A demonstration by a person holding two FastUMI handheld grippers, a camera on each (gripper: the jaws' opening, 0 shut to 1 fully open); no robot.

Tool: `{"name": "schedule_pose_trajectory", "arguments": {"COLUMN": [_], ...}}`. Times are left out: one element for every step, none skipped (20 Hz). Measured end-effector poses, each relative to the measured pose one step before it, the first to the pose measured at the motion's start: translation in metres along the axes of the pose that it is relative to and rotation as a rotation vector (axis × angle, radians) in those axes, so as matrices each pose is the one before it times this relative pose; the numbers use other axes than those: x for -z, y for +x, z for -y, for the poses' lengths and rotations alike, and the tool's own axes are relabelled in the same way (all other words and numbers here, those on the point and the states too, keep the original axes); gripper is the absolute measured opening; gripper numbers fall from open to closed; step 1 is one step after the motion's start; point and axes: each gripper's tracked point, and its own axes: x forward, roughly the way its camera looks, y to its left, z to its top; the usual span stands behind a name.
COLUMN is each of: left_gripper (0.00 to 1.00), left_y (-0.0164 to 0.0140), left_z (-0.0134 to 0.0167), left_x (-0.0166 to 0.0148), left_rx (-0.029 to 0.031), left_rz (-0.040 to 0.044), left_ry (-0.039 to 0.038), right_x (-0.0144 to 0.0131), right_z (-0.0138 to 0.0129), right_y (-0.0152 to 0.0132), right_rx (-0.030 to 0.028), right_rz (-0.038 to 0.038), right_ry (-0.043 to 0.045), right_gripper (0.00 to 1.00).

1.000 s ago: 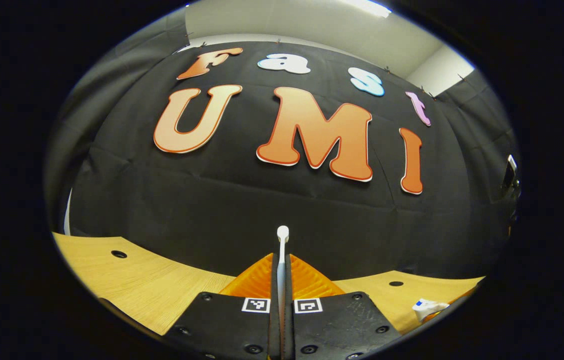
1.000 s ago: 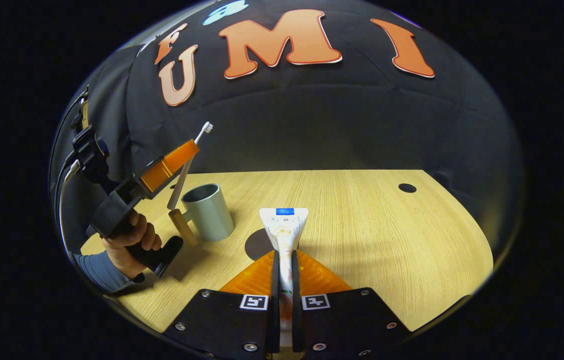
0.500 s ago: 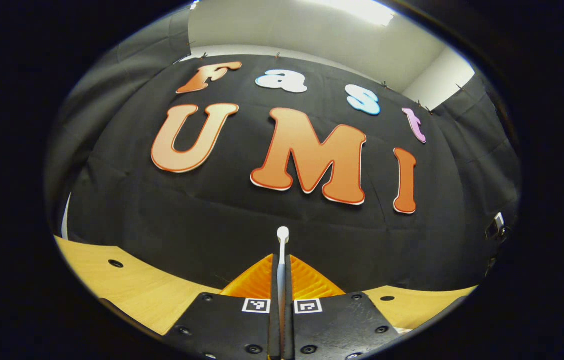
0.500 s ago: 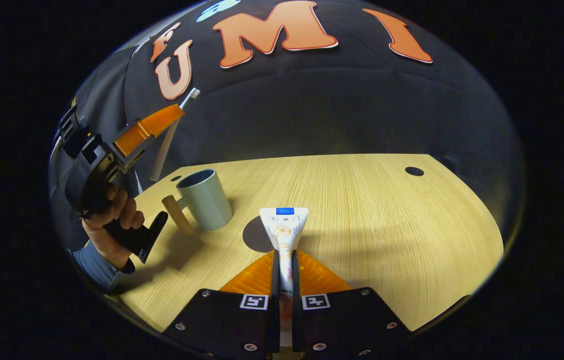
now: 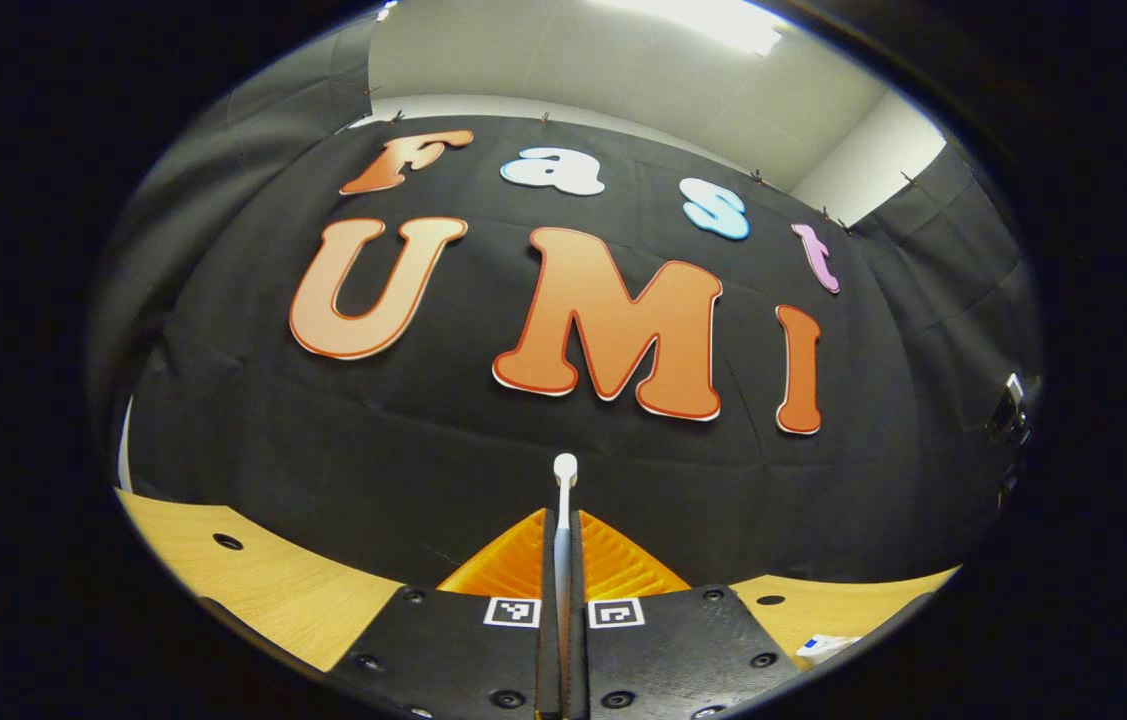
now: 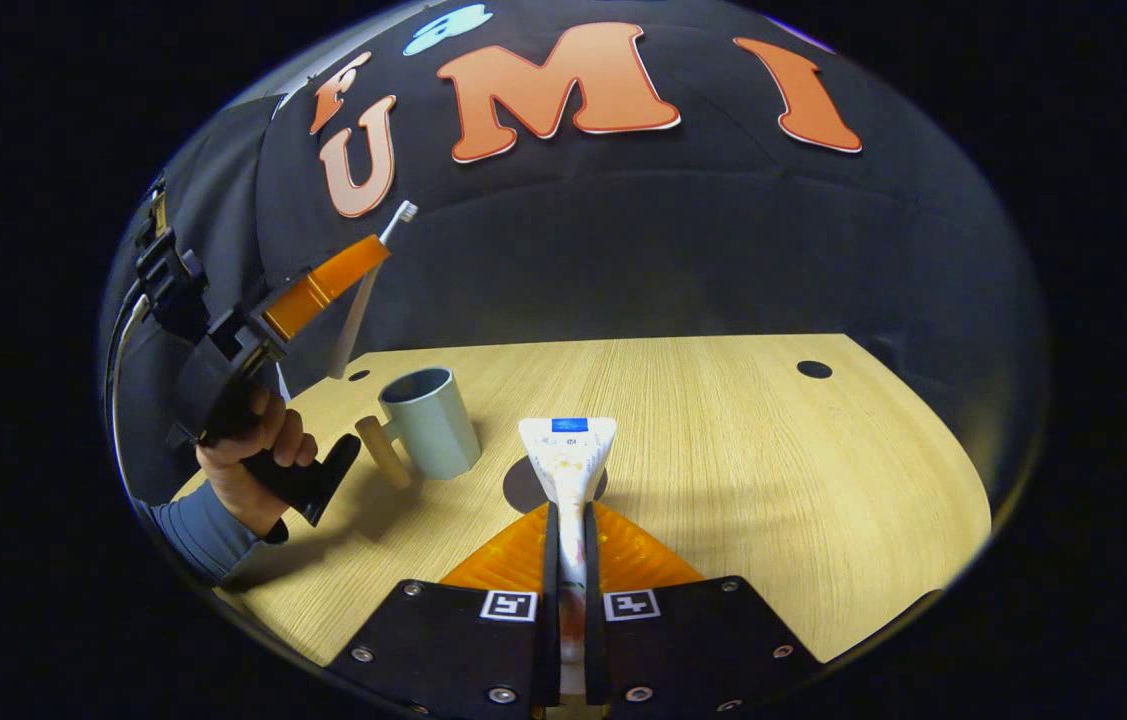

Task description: Put the toothbrush and toothpaste on the desktop into the cup, then pick up the cup and place it on the coaster on the desktop.

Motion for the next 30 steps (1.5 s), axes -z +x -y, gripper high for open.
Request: {"name": "schedule_pose_trajectory", "arguments": {"left_gripper": [0.03, 0.03, 0.03, 0.03, 0.03, 0.03, 0.02, 0.03, 0.03, 0.03, 0.03, 0.03, 0.03, 0.03, 0.03, 0.03, 0.02, 0.03, 0.03, 0.03, 0.03, 0.02, 0.03, 0.03, 0.03, 0.03, 0.03, 0.03, 0.03, 0.03], "left_y": [0.00192, 0.00207, 0.00163, 0.00294, 0.00346, 0.00341, 0.00141, 0.00124, -0.00101, 0.00131, -0.00088, -0.00038, -0.00104, -0.00046, -0.00035, 0.00136, 0.00040, 0.00227, 0.00126, 0.00303, 0.00187, 0.00414, 0.00599, 0.00486, 0.00359, 0.00393, 0.00249, 0.00181, 0.00062, 0.00082], "left_z": [0.00008, 0.00056, 0.00088, 0.00045, -0.00224, -0.00136, -0.00239, -0.00209, -0.00029, 0.00190, 0.00311, 0.00325, -0.00041, -0.00072, 0.00043, 0.00074, -0.00297, -0.00303, -0.00299, -0.00033, -0.00170, -0.00006, -0.00384, -0.00286, -0.00340, -0.00235, -0.00219, 0.00029, 0.00094, -0.00121], "left_x": [0.00150, 0.00026, -0.00098, -0.00139, 0.00067, 0.00110, 0.00246, 0.00098, 0.00050, 0.00065, -0.00152, -0.00100, -0.00230, -0.00209, -0.00106, -0.00006, 0.00103, 0.00296, 0.00279, 0.00199, 0.00290, 0.00090, 0.00427, 0.00292, 0.00643, 0.00541, 0.00180, 0.00067, 0.00192, 0.00248], "left_rx": [0.00832, 0.00736, 0.01240, 0.01143, 0.00523, 0.00323, -0.00764, 0.00195, 0.00260, 0.00615, 0.01295, 0.01376, 0.00630, 0.00811, 0.01105, 0.01492, -0.00476, 0.00378, -0.00602, 0.00415, 0.00391, 0.01050, -0.00338, 0.00306, -0.00085, 0.00405, 0.00539, 0.01051, 0.00868, 0.00542], "left_rz": [-0.00681, -0.00425, 0.00115, 0.00041, -0.00423, -0.00606, -0.01149, -0.00304, -0.00933, -0.00999, -0.01207, -0.01311, -0.01006, -0.00967, -0.00954, -0.01593, -0.01497, -0.01737, -0.00812, -0.00708, -0.00580, -0.00586, -0.01142, -0.00737, -0.01375, -0.00939, -0.00410, -0.00281, -0.01384, -0.00538], "left_ry": [-0.00891, -0.00074, -0.00098, 0.00275, -0.01138, -0.02079, -0.00778, -0.00256, -0.00223, 0.00288, -0.00336, -0.00623, 0.00538, 0.00825, 0.00025, -0.01267, -0.01871, -0.02184, -0.01000, 0.01176, 0.00217, -0.01279, -0.01172, -0.00922, -0.00035, 0.00178, 0.00112, -0.00516, 0.00819, 0.00679], "right_x": [-0.00286, -0.00390, -0.00181, -0.00109, 0.00120, -0.00014, 0.00002, 0.00126, 0.00112, 0.00109, 0.00095, 0.00128, 0.00228, -0.00038, 0.00153, -0.00215, -0.00102, -0.00219, -0.00189, -0.00099, -0.00047, -0.00139, -0.00102, -0.00135, -0.00208, -0.00098, 0.00003, 0.00177, 0.00081, 0.00099], "right_z": [-0.00053, 0.00013, -0.00044, -0.00010, 0.00113, 0.00023, 0.00066, 0.00060, -0.00001, 0.00113, 0.00223, 0.00044, -0.00033, -0.00011, -0.00010, -0.00063, -0.00083, 0.00057, -0.00113, 0.00086, 0.00048, 0.00229, 0.00106, 0.00173, 0.00051, 0.00121, 0.00078, 0.00135, 0.00023, 0.00045], "right_y": [-0.00325, -0.00189, -0.00172, -0.00164, -0.00079, 0.00028, -0.00027, -0.00062, -0.00196, -0.00175, -0.00106, -0.00247, -0.00288, -0.00189, -0.00343, -0.00235, -0.00407, -0.00254, -0.00360, -0.00119, -0.00140, -0.00043, -0.00138, -0.00078, 0.00110, 0.00028, 0.00062, 0.00169, 0.00196, 0.00091], "right_rx": [0.00505, 0.01053, 0.00173, 0.00548, 0.00606, 0.00401, 0.00315, -0.00155, 0.00142, 0.00173, 0.00555, -0.00631, -0.00079, -0.00466, 0.00124, 0.00014, -0.00021, 0.00518, 0.00079, 0.00575, 0.00176, 0.00799, 0.00252, 0.00280, 0.00297, 0.00312, 0.00461, 0.00239, 0.00604, 0.00076], "right_rz": [0.00831, 0.00634, 0.00712, 0.00258, 0.00069, -0.00103, 0.00012, -0.00075, 0.00387, -0.00225, -0.00037, 0.00076, -0.00180, 0.00308, -0.00137, 0.00572, 0.00792, 0.00981, 0.00646, 0.00181, 0.00022, 0.00027, 0.00197, 0.00370, 0.00646, 0.00199, -0.00005, -0.00337, -0.00475, -0.00469], "right_ry": [-0.00117, 0.00336, -0.00115, -0.00198, -0.00294, -0.00276, 0.00201, -0.00225, -0.00284, -0.00635, 0.00219, 0.00285, 0.00702, 0.00501, 0.00300, -0.00026, -0.00377, 0.00031, -0.00214, 0.00039, -0.00228, -0.00047, -0.00141, -0.00158, -0.00053, -0.00098, 0.00042, -0.00275, -0.00188, -0.00376], "right_gripper": [0.10, 0.10, 0.10, 0.10, 0.10, 0.10, 0.10, 0.10, 0.10, 0.10, 0.10, 0.10, 0.10, 0.10, 0.10, 0.10, 0.10, 0.10, 0.10, 0.10, 0.10, 0.10, 0.10, 0.10, 0.10, 0.10, 0.10, 0.10, 0.10, 0.10]}}
